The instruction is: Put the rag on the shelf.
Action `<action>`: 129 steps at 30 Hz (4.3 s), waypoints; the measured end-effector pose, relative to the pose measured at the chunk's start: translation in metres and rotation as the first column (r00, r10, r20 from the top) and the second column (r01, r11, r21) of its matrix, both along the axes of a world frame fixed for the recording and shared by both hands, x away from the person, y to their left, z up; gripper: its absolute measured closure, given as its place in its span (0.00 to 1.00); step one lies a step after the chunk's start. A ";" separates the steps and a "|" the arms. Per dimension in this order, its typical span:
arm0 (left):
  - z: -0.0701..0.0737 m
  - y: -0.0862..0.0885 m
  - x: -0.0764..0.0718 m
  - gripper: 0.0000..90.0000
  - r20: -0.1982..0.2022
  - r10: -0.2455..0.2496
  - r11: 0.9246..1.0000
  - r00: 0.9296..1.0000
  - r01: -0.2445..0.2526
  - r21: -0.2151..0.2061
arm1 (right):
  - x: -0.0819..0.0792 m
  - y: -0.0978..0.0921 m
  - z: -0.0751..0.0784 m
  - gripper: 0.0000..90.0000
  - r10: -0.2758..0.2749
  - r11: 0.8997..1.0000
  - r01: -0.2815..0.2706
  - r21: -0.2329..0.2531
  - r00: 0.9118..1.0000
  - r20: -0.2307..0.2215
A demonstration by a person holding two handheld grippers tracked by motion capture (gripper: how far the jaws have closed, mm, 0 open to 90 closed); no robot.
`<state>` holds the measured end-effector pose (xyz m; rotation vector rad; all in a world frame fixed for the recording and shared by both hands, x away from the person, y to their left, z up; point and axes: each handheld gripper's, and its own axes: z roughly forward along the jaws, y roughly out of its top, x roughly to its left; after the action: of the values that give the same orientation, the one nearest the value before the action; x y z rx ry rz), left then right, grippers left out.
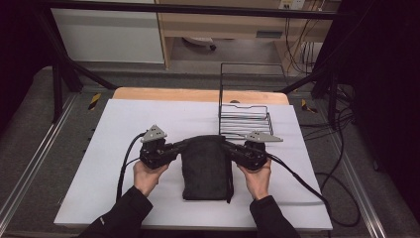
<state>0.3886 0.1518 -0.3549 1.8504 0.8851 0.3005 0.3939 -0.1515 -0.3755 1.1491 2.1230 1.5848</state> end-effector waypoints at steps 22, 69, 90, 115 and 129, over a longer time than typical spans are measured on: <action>0.026 -0.004 -0.010 0.90 0.086 0.004 0.999 0.996 0.000 -0.047 | -0.017 -0.004 0.033 0.89 -0.023 1.000 0.025 -0.017 0.991 0.130; 0.091 -0.076 0.019 0.91 0.290 0.033 0.982 0.956 0.023 -0.187 | -0.023 -0.053 0.103 0.89 -0.243 0.969 0.239 0.058 0.897 0.369; 0.131 -0.099 0.037 0.91 0.361 0.059 0.968 0.931 0.035 -0.249 | -0.014 -0.069 0.144 0.89 -0.319 0.947 0.296 0.124 0.835 0.449; 0.191 -0.118 0.057 0.91 0.436 0.108 0.953 0.893 0.032 -0.301 | 0.008 -0.081 0.205 0.89 -0.369 0.929 0.321 0.184 0.778 0.508; 0.219 -0.124 0.078 0.91 0.438 0.124 0.948 0.890 0.024 -0.318 | 0.031 -0.088 0.231 0.89 -0.386 0.922 0.323 0.212 0.765 0.515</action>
<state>0.4661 0.0273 -0.1363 1.3775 0.6118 0.5651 0.4244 -0.2400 -0.1445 0.9063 1.3685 1.6126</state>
